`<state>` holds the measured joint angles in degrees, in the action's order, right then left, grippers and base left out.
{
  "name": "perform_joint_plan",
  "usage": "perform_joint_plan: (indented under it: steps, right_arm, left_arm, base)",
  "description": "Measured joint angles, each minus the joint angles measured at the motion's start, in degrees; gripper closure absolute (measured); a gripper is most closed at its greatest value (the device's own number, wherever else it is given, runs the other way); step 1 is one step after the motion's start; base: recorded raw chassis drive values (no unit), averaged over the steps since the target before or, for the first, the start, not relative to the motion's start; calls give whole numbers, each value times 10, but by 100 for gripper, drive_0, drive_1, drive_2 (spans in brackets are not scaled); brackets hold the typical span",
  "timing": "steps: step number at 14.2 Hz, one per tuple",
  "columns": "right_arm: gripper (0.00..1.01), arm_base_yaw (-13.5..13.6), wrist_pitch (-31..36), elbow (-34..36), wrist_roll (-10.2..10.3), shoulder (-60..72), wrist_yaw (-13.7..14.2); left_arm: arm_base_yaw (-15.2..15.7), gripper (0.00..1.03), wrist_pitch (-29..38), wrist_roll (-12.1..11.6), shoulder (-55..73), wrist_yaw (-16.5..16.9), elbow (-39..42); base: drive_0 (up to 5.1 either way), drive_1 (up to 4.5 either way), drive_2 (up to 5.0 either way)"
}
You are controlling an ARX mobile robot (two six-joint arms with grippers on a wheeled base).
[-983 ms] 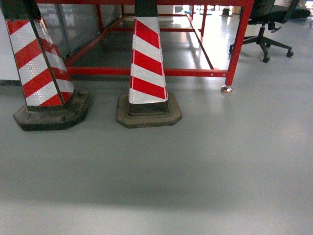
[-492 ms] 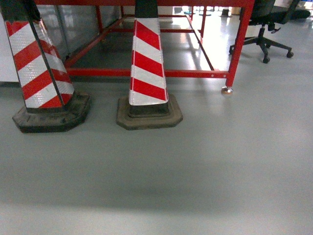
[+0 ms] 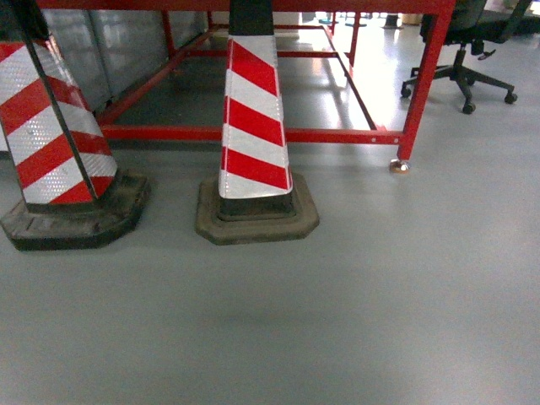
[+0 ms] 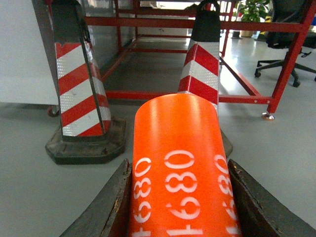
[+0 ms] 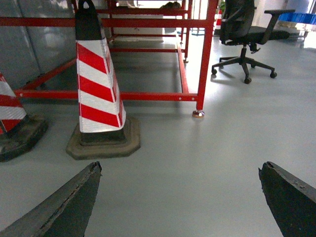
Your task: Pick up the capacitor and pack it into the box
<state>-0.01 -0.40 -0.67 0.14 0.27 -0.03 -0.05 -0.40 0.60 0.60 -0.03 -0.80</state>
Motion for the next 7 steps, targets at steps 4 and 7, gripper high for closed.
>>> perform_joint_plan:
  steps: [4, 7]
  right_arm:
    - [3, 0, 3, 0, 0, 0, 0]
    - [3, 0, 1, 0, 0, 0, 0]
  left_arm:
    - [0, 59, 1, 0, 0, -1, 0]
    - [0, 59, 0, 0, 0, 0, 0]
  base:
    - [3, 403, -397]
    - [3, 403, -397]
